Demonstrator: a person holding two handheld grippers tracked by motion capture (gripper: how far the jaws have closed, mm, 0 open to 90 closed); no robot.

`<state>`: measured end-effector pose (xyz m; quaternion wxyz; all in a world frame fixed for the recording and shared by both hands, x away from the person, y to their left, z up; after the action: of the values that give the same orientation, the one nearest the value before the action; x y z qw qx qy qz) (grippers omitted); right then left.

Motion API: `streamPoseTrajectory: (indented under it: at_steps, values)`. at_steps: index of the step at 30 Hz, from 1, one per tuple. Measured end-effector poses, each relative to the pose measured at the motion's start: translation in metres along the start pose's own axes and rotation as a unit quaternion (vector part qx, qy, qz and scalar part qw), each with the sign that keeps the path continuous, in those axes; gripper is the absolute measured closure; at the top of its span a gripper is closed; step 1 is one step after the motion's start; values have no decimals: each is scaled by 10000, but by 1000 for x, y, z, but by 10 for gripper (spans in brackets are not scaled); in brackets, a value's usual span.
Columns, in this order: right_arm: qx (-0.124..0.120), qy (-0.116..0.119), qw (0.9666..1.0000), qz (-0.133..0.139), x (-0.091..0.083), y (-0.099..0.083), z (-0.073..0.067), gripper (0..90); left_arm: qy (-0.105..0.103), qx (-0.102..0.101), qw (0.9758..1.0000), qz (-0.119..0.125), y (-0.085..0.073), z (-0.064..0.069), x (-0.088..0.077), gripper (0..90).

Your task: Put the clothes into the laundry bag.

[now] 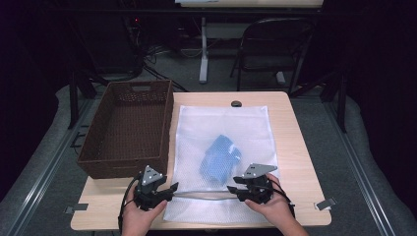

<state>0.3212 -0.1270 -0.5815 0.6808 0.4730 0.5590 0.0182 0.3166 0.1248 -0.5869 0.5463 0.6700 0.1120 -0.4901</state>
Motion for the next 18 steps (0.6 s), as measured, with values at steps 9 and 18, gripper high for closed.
streamPoseTrajectory:
  at_steps: [9, 18]
  values:
    - [-69, -344, 9993, 156, -19, 11, 9, 470, -144, -298, 9995, -24, 1, -2, -5, 505]
    - [237, -464, 9977, 438, -42, 1, 11, 488, -385, -472, 9981, -43, 3, 4, -7, 469]
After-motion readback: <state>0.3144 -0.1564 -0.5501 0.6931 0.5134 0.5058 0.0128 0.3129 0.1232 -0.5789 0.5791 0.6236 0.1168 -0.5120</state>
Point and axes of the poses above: each handheld gripper's, and its own axes: x roughly forward along the jaws, y roughly out of its top, z roughly to its right, the point moved 8 cm from there along x, roughly forward along the jaws, and after that the axes turned 9 degrees about -z, right-handed, at the moved point
